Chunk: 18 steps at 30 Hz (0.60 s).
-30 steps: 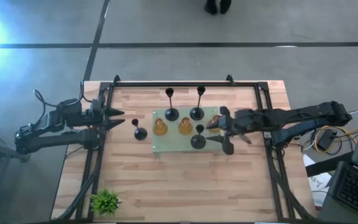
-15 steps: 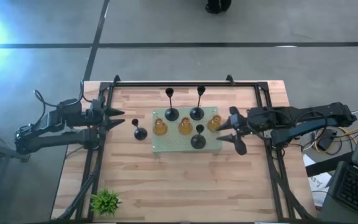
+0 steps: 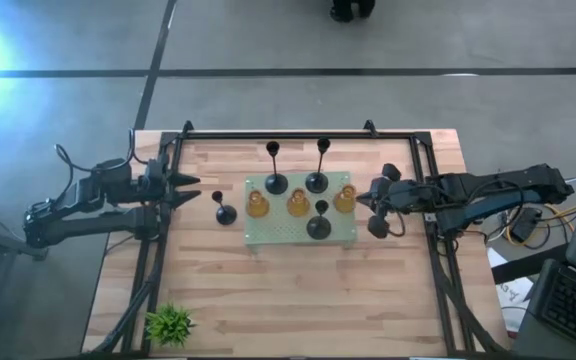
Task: Pick & Place candle stick holders
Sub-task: Adjust the yellow glass candle holder on the shelf
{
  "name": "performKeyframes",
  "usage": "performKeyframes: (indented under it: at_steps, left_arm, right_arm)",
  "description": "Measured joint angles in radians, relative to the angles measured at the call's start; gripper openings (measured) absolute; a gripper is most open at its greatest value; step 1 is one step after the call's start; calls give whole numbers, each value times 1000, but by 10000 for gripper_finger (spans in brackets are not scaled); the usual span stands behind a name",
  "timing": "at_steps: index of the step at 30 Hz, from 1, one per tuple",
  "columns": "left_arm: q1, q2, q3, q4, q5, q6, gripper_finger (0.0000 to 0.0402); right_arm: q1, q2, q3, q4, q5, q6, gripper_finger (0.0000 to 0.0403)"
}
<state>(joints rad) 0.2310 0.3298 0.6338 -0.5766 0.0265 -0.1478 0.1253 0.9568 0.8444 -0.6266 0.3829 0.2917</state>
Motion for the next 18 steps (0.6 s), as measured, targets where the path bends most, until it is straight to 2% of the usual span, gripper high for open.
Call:
performKeyframes:
  at_steps: [9, 18]
  left_arm:
    - [0, 0, 0, 0, 0, 1, 177]
    - [0, 0, 0, -2, 1, 2, 177]
  right_arm:
    - [-53, 71, -7, -26, 72, -3, 8]
    - [-77, 98, -8, 37, 39, -12, 8]
